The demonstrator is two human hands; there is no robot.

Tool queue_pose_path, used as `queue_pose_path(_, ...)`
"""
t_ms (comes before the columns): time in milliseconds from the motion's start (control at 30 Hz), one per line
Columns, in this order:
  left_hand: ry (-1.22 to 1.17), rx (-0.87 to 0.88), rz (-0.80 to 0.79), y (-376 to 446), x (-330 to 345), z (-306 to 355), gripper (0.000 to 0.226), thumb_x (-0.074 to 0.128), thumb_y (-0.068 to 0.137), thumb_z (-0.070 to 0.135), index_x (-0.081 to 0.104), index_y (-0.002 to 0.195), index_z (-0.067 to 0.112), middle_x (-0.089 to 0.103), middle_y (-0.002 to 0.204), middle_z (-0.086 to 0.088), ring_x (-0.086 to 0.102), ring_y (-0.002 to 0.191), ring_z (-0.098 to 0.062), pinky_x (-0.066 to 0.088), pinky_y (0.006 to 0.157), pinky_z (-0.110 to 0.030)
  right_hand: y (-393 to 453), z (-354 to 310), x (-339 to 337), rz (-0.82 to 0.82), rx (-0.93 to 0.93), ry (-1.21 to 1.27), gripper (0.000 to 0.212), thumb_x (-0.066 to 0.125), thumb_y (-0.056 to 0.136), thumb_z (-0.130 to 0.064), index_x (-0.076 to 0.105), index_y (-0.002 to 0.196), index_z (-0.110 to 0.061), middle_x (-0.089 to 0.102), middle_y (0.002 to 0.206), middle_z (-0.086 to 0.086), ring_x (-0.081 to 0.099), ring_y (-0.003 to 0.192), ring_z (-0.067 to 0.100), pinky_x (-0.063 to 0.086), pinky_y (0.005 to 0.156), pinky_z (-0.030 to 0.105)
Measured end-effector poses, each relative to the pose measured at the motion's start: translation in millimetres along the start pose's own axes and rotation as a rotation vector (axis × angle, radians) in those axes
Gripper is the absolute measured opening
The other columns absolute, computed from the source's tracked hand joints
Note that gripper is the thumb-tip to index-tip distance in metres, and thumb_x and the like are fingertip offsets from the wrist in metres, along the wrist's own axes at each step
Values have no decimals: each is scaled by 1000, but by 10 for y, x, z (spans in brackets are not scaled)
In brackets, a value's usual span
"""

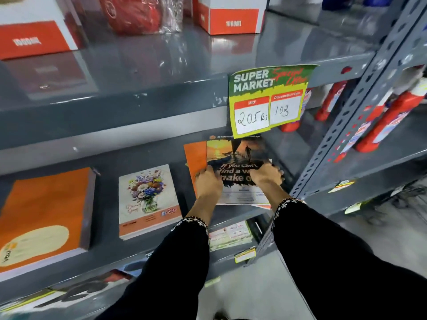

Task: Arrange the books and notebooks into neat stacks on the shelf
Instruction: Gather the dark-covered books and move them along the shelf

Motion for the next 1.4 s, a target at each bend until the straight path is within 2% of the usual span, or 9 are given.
queue_pose_path(167,-249,-92,32,56,-69,-27,37,49,89,0,51,126,2,56,125,-21,58,112,-39,49,97,-43,-95,-38,-42,84,11,47,54,59,79,-25,51,128,-2,45,138,20,42,128,37,38,105,44)
queue_pose_path(367,-328,-55,121,34,-366,-260,43,46,87,-8,54,128,2,55,127,-25,53,118,-40,42,105,-41,-455,-195,-41,202,13,209,54,58,81,-20,49,127,5,43,137,24,39,128,39,35,108,42)
queue_pose_path(533,-368,-40,205,-20,-878,-886,45,48,86,-7,56,128,2,59,126,-23,54,120,-38,43,108,-42,-1082,-661,206,201,-43,316,49,59,75,-23,59,117,1,52,132,24,45,126,37,40,108,41)
queue_pose_path(733,-302,0,314,-163,-1817,-2113,45,50,82,-4,61,125,6,67,118,-23,60,113,-38,49,102,-46,-2162,-1395,850,190,-132,366,43,60,84,-21,56,118,5,47,134,22,44,125,36,39,105,38)
queue_pose_path(833,-258,-29,342,-332,-2374,-2703,44,53,83,-1,61,125,8,68,118,-21,61,111,-37,49,100,-43,-2706,-1780,1235,135,-158,374,46,58,84,-20,54,122,4,44,138,23,43,129,35,41,105,40)
queue_pose_path(967,-297,-122,421,-672,-3143,-3637,43,50,84,-5,63,123,7,70,114,-21,64,107,-36,52,97,-42,-3475,-2412,1817,20,-233,404,44,58,81,-20,59,118,5,55,130,24,46,126,36,42,104,39)
queue_pose_path(1067,-371,-201,489,-892,-3613,-4229,39,50,84,-8,65,119,1,69,114,-24,65,107,-35,51,99,-43,-3954,-2830,2205,-68,-280,417,46,58,83,-18,54,121,6,49,136,25,42,130,37,40,108,40)
queue_pose_path(1167,-411,-248,507,-992,-4006,-4746,41,52,85,-11,62,122,1,66,124,-18,62,115,-31,45,108,-37,-4337,-3191,2547,-161,-331,419,40,55,82,-11,56,118,5,52,131,22,45,125,35,42,106,39)
queue_pose_path(1400,-313,-341,544,-1175,-4567,-5672,38,49,83,-10,67,115,1,70,115,-22,66,108,-32,51,100,-39,-4888,-3726,3173,-382,-414,444,43,51,84,2,51,126,4,59,128,22,57,117,36,51,100,39)
Point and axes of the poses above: each hand's wrist, its own y-axis towards the middle knuckle, its own x-axis out of the palm, z = x × y, the point moved 4 cm from there along y, towards the middle knuckle
